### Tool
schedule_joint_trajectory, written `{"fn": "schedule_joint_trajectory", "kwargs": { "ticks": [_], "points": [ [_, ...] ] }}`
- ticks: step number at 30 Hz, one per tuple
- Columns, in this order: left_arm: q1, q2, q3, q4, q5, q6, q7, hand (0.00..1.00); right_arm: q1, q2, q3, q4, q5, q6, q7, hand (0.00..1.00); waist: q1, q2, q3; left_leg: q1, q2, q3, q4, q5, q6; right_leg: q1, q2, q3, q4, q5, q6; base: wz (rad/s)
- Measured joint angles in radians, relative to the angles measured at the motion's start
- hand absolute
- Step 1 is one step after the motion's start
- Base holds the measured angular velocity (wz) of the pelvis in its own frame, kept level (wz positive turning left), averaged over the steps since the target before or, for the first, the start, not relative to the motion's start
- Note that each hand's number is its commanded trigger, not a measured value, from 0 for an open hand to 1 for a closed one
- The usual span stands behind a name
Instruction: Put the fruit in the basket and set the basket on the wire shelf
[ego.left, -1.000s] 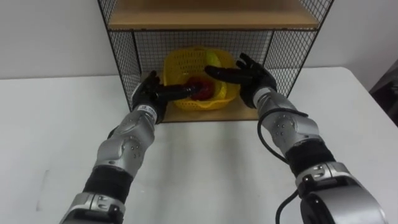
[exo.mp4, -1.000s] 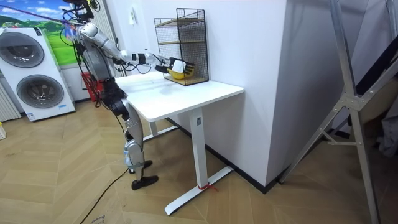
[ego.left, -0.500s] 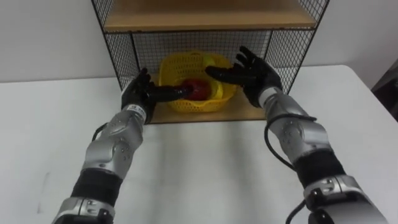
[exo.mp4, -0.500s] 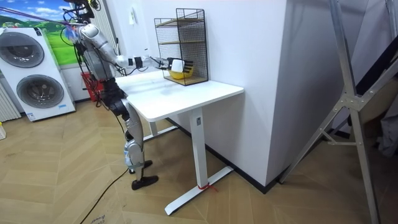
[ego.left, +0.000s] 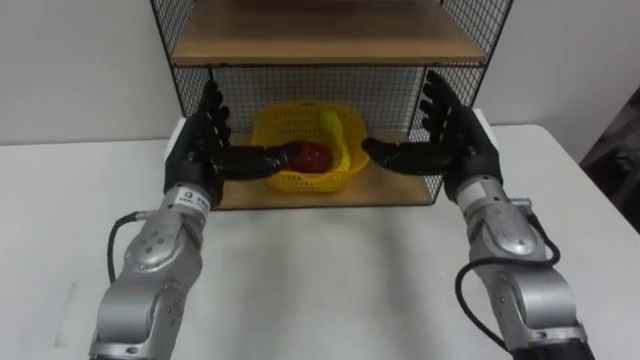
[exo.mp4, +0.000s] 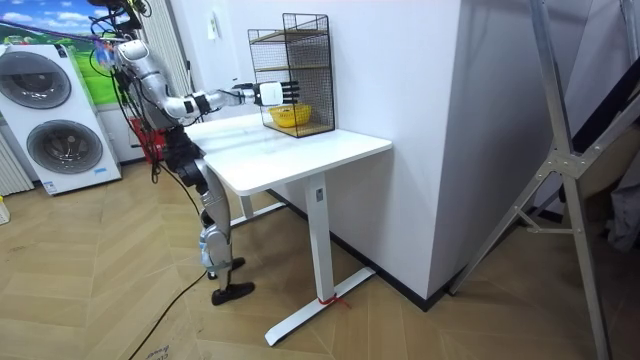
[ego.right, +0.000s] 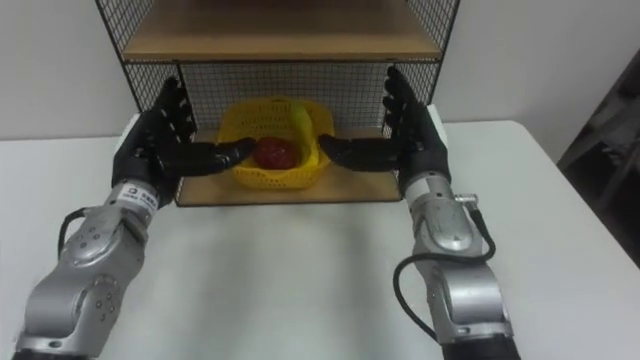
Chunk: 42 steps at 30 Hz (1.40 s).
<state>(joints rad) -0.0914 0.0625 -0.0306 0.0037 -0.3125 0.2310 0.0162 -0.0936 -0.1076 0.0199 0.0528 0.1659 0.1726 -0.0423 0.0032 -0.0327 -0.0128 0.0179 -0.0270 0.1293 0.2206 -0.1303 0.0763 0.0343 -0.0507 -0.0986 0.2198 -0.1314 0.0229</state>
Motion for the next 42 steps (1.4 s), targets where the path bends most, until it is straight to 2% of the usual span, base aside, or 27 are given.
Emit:
{"fn": "schedule_joint_trajectory", "kwargs": {
  "ticks": [3,9,11,13,17,19,20,21,23,26,27,31,34,35,37,40,41,42],
  "points": [
    [0.037,0.007,-0.011,-0.004,0.001,-0.003,-0.013,0.0,0.028,0.0,0.0,-0.011,-0.019,0.0,0.001,0.0,0.001,0.003,0.0028,-0.007,0.0,0.0,-0.001,-0.001,0.001,-0.005,0.0,-0.002,-0.002,0.002,0.003,0.0],
    [0.114,0.017,-0.036,-0.005,0.002,-0.041,-0.056,0.0,0.039,0.0,0.002,-0.025,-0.046,-0.011,0.001,0.0,0.0,0.005,0.0091,-0.016,0.0,0.0,-0.008,0.003,-0.001,-0.016,-0.001,-0.005,-0.001,0.003,0.004,0.0],
    [0.134,0.033,-0.052,-0.005,0.002,-0.054,-0.062,0.0,0.044,-0.002,0.008,-0.033,-0.046,-0.016,0.002,0.0,-0.002,0.001,0.0116,-0.018,0.0,-0.001,-0.008,0.003,-0.002,-0.018,-0.001,-0.007,-0.001,0.002,0.003,0.0],
    [0.161,0.04,-0.066,-0.005,0.002,-0.085,-0.072,0.0,0.078,-0.004,0.015,-0.055,-0.047,-0.057,0.007,0.0,0.001,-0.003,0.0109,-0.033,0.0,-0.001,-0.007,0.004,-0.002,-0.032,-0.001,-0.007,0.0,0.002,0.003,0.0],
    [0.223,0.038,-0.07,-0.019,0.002,-0.136,-0.074,0.0,0.136,-0.002,0.025,-0.081,-0.054,-0.11,0.034,0.0,0.001,-0.002,0.0099,-0.063,0.002,-0.001,-0.001,0.004,-0.002,-0.058,0.001,-0.008,-0.001,0.008,-0.003,0.0],
    [0.274,0.037,-0.072,-0.019,0.004,-0.186,-0.077,0.0,0.196,-0.002,0.026,-0.085,-0.052,-0.161,0.043,0.0,0.001,0.001,0.0114,-0.072,0.003,-0.001,0.001,0.004,-0.002,-0.064,0.001,-0.012,-0.004,0.01,-0.007,0.02],
    [0.29,0.038,-0.07,-0.02,0.017,-0.2,-0.077,0.0,0.214,-0.002,0.026,-0.089,-0.053,-0.171,0.046,0.0,0.002,0.003,0.0115,-0.074,0.003,-0.001,0.001,0.004,-0.002,-0.066,0.002,-0.011,-0.005,0.01,-0.007,0.0],
    [0.326,0.04,-0.067,-0.027,0.053,-0.222,-0.077,0.0,0.249,-0.002,0.026,-0.103,-0.058,-0.182,0.045,0.0,0.001,0.009,0.0112,-0.078,0.003,-0.001,0.002,0.004,-0.002,-0.071,0.002,-0.011,-0.004,0.01,-0.006,0.0],
    [0.378,0.045,-0.067,-0.054,0.14,-0.239,-0.072,0.0,0.301,-0.004,0.024,-0.11,-0.064,-0.212,0.042,0.0,-0.001,0.014,0.0092,-0.08,0.003,-0.003,0.002,0.003,-0.002,-0.072,0.001,-0.013,-0.004,0.006,-0.001,0.0],
    [0.407,0.046,-0.066,-0.066,0.219,-0.296,-0.057,0.0,0.351,-0.015,0.024,-0.11,-0.068,-0.247,0.031,0.0,0.005,0.017,0.009,-0.078,0.003,-0.004,0.001,0.004,-0.003,-0.071,0.002,-0.013,-0.002,0.004,0.0,0.0],
    [0.418,0.045,-0.059,-0.067,0.242,-0.329,-0.041,0.0,0.363,-0.016,0.022,-0.11,-0.071,-0.266,0.03,0.0,0.006,0.019,0.009,-0.076,0.003,-0.005,0.0,0.004,-0.003,-0.069,0.002,-0.013,-0.003,0.005,-0.001,0.0],
    [0.443,0.045,-0.029,-0.073,0.256,-0.422,0.048,0.0,0.407,-0.019,-0.015,-0.11,-0.092,-0.343,-0.008,0.0,0.005,0.023,0.0097,-0.07,0.003,-0.005,-0.001,0.004,-0.003,-0.063,0.003,-0.012,-0.004,0.006,-0.001,0.0],
    [0.458,0.041,0.009,-0.083,0.246,-0.469,0.117,0.0,0.441,-0.026,-0.03,-0.111,-0.1,-0.392,-0.059,0.0,0.008,0.026,0.0122,-0.064,0.003,-0.005,-0.004,0.004,-0.004,-0.058,0.003,-0.009,-0.005,0.005,0.0,0.0],
    [0.462,0.038,0.019,-0.084,0.247,-0.483,0.134,0.0,0.45,-0.026,-0.036,-0.111,-0.101,-0.401,-0.069,0.0,0.008,0.027,0.013,-0.063,0.003,-0.005,-0.004,0.004,-0.004,-0.056,0.004,-0.009,-0.008,0.005,0.0,-0.03],
    [0.483,0.02,0.069,-0.084,0.247,-0.536,0.207,0.0,0.481,-0.026,-0.072,-0.111,-0.106,-0.422,-0.11,0.0,0.011,0.029,0.0129,-0.058,0.002,-0.006,-0.01,0.006,-0.006,-0.051,0.005,-0.008,-0.016,0.006,-0.001,0.0],
    [0.507,0.02,0.115,-0.091,0.246,-0.573,0.306,0.0,0.515,-0.025,-0.125,-0.114,-0.106,-0.446,-0.174,0.0,0.025,0.029,0.0127,-0.057,0.001,-0.008,-0.014,0.007,-0.008,-0.052,0.005,-0.008,-0.016,0.007,0.001,0.0],
    [0.514,0.02,0.124,-0.097,0.246,-0.58,0.326,1.0,0.519,-0.025,-0.134,-0.115,-0.106,-0.447,-0.187,0.0,0.027,0.029,0.0127,-0.057,0.001,-0.008,-0.014,0.007,-0.008,-0.053,0.005,-0.007,-0.016,0.007,0.001,0.0],
    [0.527,0.019,0.147,-0.111,0.25,-0.59,0.355,1.0,0.527,-0.025,-0.156,-0.121,-0.107,-0.448,-0.21,0.0,0.034,0.029,0.0128,-0.058,0.001,-0.008,-0.016,0.007,-0.008,-0.055,0.005,-0.006,-0.015,0.007,0.001,0.0]
  ]
}}
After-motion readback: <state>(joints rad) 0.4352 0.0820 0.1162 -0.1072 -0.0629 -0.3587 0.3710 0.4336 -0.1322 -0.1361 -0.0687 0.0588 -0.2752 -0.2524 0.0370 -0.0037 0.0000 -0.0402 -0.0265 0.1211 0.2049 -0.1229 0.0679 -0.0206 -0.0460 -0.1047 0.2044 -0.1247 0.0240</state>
